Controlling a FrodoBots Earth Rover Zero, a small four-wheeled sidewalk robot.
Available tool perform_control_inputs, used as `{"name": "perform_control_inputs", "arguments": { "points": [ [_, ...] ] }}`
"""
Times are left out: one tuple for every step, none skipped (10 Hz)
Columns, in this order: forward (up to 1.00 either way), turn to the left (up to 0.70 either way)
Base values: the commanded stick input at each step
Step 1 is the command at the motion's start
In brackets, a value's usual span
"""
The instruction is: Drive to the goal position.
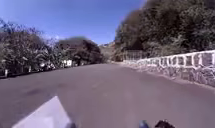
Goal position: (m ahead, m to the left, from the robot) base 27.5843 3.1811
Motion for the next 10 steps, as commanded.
{"name": "perform_control_inputs", "arguments": {
  "points": [
    [0.7,-0.31],
    [0.7,-0.34],
    [0.7,-0.14],
    [0.7,0.0],
    [0.7,0.0],
    [0.7,0.0],
    [0.7,0.0],
    [0.7,0.0],
    [0.7,0.0],
    [0.7,0.0]
  ]
}}
